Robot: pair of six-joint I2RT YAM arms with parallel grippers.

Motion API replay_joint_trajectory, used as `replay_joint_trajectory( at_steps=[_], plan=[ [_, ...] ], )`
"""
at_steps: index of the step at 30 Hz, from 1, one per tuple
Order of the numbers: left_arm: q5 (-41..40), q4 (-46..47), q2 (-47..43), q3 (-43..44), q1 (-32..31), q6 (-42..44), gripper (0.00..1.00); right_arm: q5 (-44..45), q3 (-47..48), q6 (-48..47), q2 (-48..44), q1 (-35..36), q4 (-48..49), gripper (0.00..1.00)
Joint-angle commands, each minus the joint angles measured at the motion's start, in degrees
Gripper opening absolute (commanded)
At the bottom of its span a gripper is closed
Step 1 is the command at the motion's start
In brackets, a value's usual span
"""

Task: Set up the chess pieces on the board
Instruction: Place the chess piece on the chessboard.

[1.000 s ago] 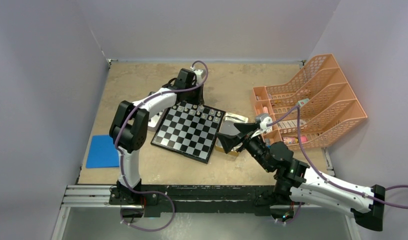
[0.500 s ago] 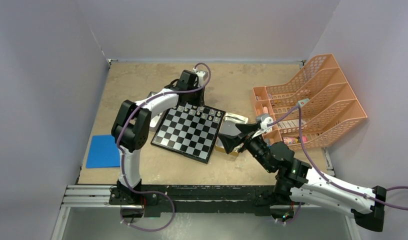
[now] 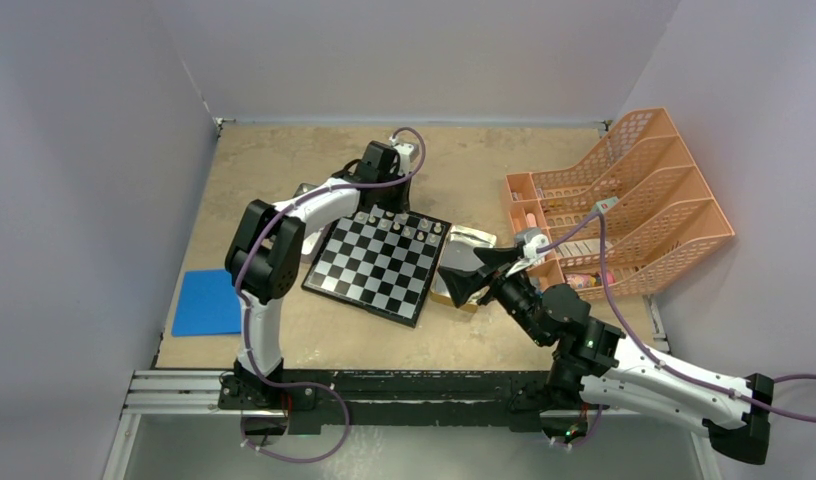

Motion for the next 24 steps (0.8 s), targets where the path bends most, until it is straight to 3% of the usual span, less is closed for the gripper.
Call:
replay_joint_trajectory(
  at_steps=[1, 13, 24],
  plan=[
    [-2.3, 0.4, -0.7, 1.5, -0.3, 1.8, 0.03, 1.6, 1.8, 0.8, -0.9, 0.3, 1.6, 0.99],
    [-3.0, -1.0, 0.2, 2.5, -0.8, 2.5, 0.11, 1.2, 1.2, 0.5, 0.2, 0.3, 2.1, 0.99],
    [-1.9, -3.6, 0.3, 3.5, -1.3, 3.2, 0.10, 1.2, 1.0, 0.4, 0.2, 0.3, 1.9, 0.99]
  ],
)
